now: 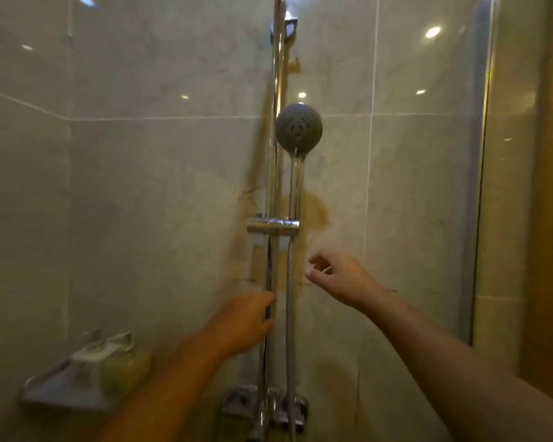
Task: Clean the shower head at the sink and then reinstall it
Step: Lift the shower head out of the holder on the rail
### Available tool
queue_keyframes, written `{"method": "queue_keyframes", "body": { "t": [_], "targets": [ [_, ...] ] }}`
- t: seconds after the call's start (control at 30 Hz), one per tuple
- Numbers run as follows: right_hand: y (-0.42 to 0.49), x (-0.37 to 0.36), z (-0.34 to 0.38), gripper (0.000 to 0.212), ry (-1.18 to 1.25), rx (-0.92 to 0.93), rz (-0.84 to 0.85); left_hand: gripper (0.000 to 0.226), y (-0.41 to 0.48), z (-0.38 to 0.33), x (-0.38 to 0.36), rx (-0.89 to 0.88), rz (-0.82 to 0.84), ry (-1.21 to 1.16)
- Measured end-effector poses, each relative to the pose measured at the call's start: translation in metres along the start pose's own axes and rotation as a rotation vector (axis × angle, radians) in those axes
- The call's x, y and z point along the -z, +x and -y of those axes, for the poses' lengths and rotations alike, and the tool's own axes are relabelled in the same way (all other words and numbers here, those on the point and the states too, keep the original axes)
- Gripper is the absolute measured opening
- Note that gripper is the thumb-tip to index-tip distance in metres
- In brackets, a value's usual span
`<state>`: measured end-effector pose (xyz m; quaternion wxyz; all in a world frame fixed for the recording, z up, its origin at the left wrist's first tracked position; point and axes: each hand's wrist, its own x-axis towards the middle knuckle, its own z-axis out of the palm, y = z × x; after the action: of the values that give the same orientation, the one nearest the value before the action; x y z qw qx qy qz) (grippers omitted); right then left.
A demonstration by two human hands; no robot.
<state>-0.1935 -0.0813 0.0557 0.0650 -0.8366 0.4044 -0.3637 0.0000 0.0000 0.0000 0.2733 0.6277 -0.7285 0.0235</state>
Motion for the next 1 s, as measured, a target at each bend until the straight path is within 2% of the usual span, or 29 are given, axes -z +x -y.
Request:
{"method": "queue_keyframes", "body": {
  "t": [0.1, 0.23, 0.33, 0.4, 0.5, 0.67, 0.8, 1.0],
  "targets": [
    [0.029, -0.002, 0.008, 0.036, 0.126, -0.013, -0.182, 0.053, 0.031, 0.021, -0.007, -0.059, -0.087, -0.074],
    [0.071, 0.005, 0.021, 0.042, 0.306, -0.065, -0.289, 0.063, 0.068, 0.032, -0.013, -0.073, -0.065, -0.275],
    [0.095, 0.009, 0.031, 0.048, 0.359, -0.104, -0.340, 0.059, 0.087, 0.033, -0.017, -0.141, 0.018, -0.495],
    [0.105, 0.009, 0.038, 0.052, 0.374, -0.132, -0.354, 0.059, 0.094, 0.031, -0.022, -0.162, 0.054, -0.598],
    [0.116, 0.008, 0.045, 0.053, 0.424, -0.148, -0.349, 0.058, 0.104, 0.030, -0.031, -0.135, 0.014, -0.694],
    [0.128, 0.000, 0.047, 0.053, 0.454, -0.158, -0.324, 0.028, 0.111, 0.027, -0.047, -0.034, -0.011, -1.002],
    [0.130, -0.007, 0.043, 0.024, 0.324, -0.095, -0.344, 0.019, 0.109, 0.026, -0.055, 0.011, -0.083, -1.021],
    [0.133, -0.002, 0.039, 0.020, 0.333, -0.039, -0.333, 0.016, 0.107, 0.016, -0.055, 0.068, -0.132, -1.073]
  ]
}}
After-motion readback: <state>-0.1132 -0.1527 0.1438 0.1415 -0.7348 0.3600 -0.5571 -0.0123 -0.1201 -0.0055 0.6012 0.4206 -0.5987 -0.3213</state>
